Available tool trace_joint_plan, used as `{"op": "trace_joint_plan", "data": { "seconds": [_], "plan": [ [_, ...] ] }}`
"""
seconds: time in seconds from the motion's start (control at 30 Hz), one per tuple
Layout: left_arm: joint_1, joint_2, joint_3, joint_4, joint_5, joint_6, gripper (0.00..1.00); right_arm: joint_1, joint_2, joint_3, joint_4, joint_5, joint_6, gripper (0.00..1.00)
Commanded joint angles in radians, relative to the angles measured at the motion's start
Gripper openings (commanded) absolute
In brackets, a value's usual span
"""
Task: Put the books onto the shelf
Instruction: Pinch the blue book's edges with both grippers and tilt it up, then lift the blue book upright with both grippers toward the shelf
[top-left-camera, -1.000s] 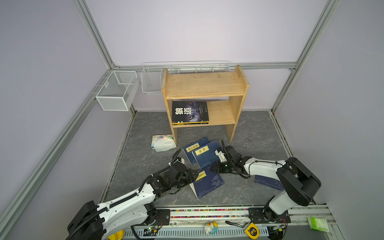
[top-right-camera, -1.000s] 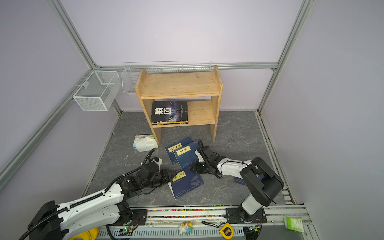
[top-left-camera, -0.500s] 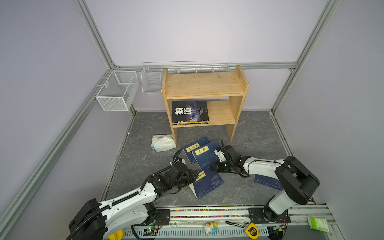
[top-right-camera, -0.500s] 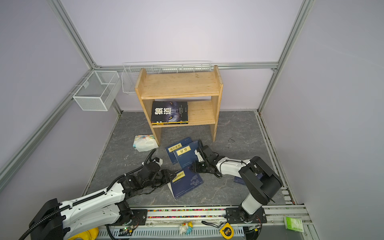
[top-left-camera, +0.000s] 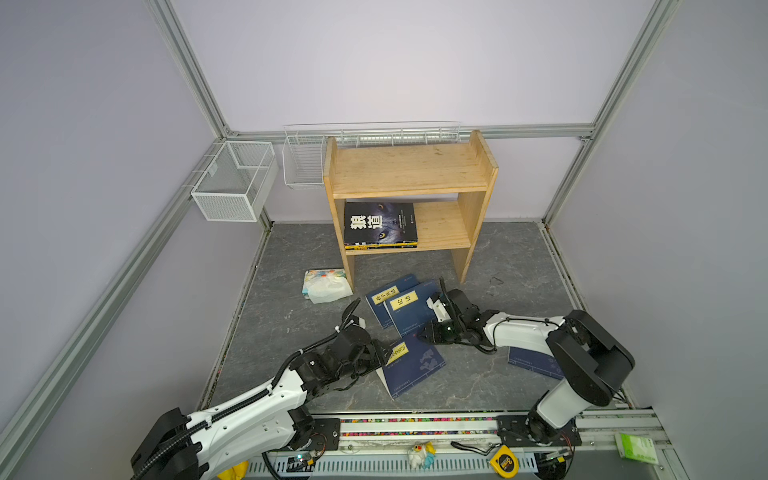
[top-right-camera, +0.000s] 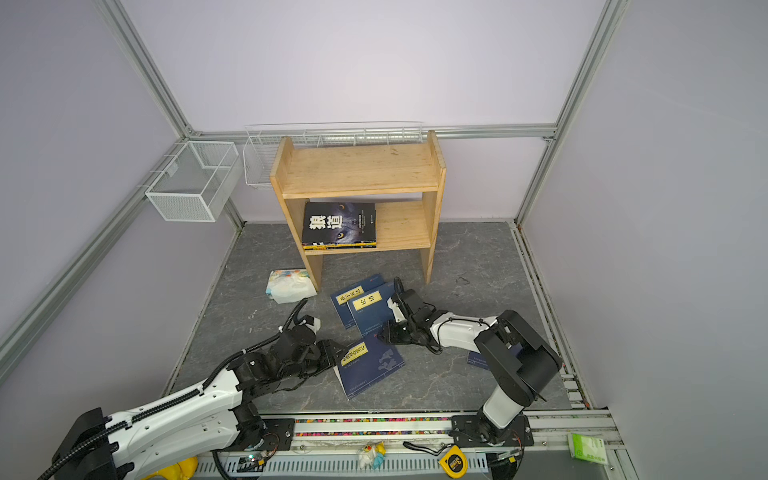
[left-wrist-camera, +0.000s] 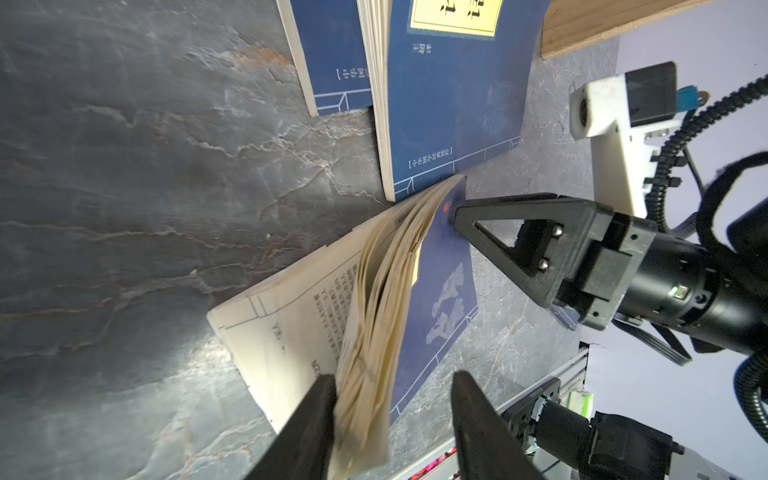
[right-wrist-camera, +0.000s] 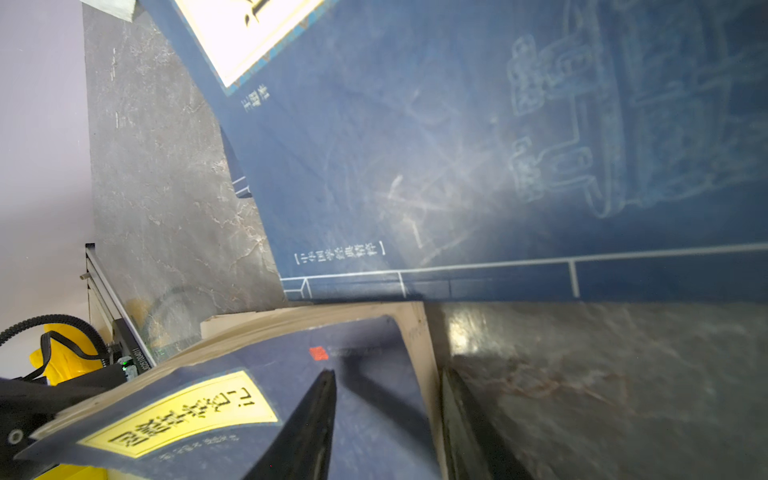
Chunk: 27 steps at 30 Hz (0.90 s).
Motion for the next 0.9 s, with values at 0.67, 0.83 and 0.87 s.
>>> {"op": "trace_joint_plan", "data": {
  "seconds": [0.67,0.83,0.87],
  "plan": [
    [-0.004,-0.066,-0.042,0.132,-0.035,0.051,0.0,0.012,-0.031,-0.036,-0.143,0.014,0.006,0.51],
    [-0.004,-0.092,0.055,0.046,-0.054,0.15,0.0,-0.027,-0.176,-0.018,-0.172,-0.009,-0.025,0.73],
    [-0.003,-0.1,0.097,0.005,-0.055,0.178,0.0,-0.047,-0.205,-0.013,-0.176,-0.02,-0.028,0.76]
  ]
}}
